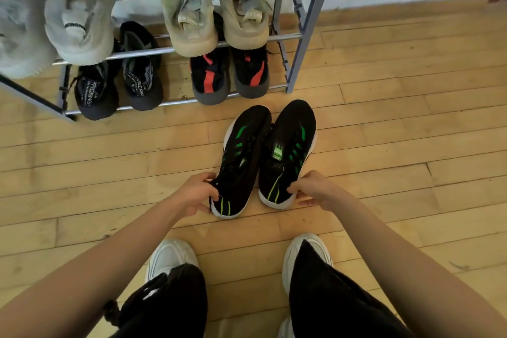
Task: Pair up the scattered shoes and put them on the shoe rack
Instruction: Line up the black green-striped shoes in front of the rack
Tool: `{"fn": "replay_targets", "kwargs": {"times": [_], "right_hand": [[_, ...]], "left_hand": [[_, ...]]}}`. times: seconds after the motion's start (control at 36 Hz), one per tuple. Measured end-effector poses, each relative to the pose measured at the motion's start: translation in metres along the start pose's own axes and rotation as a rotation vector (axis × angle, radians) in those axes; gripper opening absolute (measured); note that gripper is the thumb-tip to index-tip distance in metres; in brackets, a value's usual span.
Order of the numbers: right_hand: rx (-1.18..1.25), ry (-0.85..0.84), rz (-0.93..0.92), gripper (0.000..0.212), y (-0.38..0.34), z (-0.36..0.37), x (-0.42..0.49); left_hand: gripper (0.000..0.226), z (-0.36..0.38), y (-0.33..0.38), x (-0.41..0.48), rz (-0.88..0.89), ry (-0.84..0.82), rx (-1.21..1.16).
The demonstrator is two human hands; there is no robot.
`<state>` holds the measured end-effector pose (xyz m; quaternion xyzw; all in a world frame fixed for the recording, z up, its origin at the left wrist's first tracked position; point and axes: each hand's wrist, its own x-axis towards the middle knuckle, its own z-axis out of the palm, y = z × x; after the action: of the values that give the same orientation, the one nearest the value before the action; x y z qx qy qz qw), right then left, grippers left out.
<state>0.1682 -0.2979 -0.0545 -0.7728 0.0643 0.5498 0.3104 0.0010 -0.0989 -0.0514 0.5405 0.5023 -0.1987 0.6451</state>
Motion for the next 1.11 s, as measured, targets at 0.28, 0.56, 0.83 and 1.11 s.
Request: {"fn": "replay_targets", "kwargs": {"times": [0.28, 0.56, 0.83, 1.11], "right_hand": [[0.181, 0.052, -0.097, 0.064, 0.014, 0.004, -0.014], [0.048, 0.278, -0.415, 0.058, 0.010, 0.007, -0.056], [0.054, 0.465, -0.713, 0.050, -0.032, -0.008, -0.110], [0.066, 0.507, -0.903, 0.051, -0.090, -0.018, -0.180]], "left_hand": [[0.067, 0.002, -0.006, -0.009, 0.098, 0.067, -0.088], [0.063, -0.002, 0.019, -0.041, 0.327, 0.157, -0.148], [0.063, -0.009, 0.059, -0.094, 0.503, 0.156, -0.250], [0.066, -0.022, 0.100, -0.157, 0.725, 0.117, -0.346]]}}
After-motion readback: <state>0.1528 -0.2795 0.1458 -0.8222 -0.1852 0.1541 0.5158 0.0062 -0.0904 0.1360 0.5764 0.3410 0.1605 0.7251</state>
